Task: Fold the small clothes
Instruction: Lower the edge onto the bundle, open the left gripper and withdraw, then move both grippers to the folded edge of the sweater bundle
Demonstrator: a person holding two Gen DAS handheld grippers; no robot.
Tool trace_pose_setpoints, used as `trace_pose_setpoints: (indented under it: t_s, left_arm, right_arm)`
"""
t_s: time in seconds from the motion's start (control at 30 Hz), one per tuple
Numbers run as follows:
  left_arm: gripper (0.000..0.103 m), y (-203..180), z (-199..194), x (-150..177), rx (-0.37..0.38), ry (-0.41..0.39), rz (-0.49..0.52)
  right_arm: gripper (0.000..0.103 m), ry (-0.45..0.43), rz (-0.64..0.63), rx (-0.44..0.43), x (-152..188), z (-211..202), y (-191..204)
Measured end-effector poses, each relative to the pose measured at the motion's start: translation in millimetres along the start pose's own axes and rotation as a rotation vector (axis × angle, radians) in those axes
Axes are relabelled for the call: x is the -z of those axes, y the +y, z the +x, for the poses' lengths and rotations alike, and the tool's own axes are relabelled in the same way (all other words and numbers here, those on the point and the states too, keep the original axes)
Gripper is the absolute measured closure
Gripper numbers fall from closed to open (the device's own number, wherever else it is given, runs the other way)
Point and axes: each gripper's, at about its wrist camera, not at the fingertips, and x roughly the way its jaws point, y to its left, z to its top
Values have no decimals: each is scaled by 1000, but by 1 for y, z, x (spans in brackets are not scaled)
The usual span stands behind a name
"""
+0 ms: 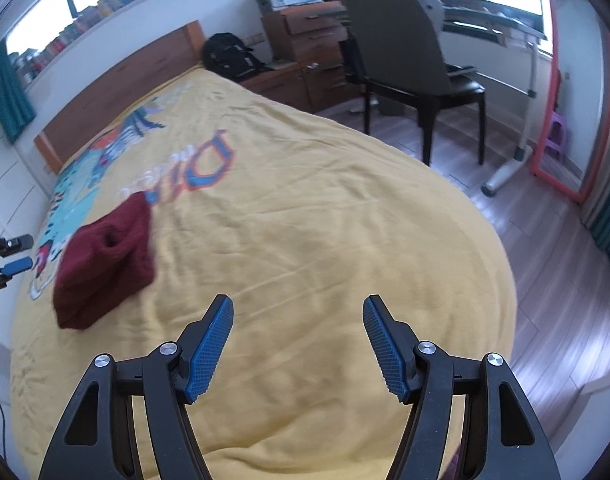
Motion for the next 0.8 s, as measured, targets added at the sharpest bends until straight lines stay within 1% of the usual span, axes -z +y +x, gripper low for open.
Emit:
trace_pose_setpoints:
  t_s: [0.1, 0.13, 0.23, 0.33, 0.43, 0.53, 0.63, 0.8]
  left_arm:
    - [45, 22, -21, 12, -49, -16, -2]
    - [45, 34, -28, 20, -81, -17, -7]
    - [45, 63, -46, 38, -127, -26, -29]
    - [45, 92, -59, 52, -153, -32, -64]
    - [45, 117, -70, 59, -175, -36, -100]
    - [45, 133, -77, 61, -186, -39, -125]
    - [45, 140, -76, 59, -191, -39, -126]
    - [45, 143, -59, 50, -194, -22, -104]
  right_arm:
    - [34, 5, -48, -31, 3, -1, 29]
    - [34, 10, -62, -42, 4, 0, 38]
    - [34, 23, -97, -80, 9, 7, 66]
    - [34, 38, -143, -120, 14, 14, 99]
    - [34, 50, -187, -153, 15, 20, 124]
    - [34, 57, -232, -195, 11, 26, 152]
    - [34, 61, -272, -236, 3, 33, 178]
    - [34, 69, -331, -301, -15, 54, 220]
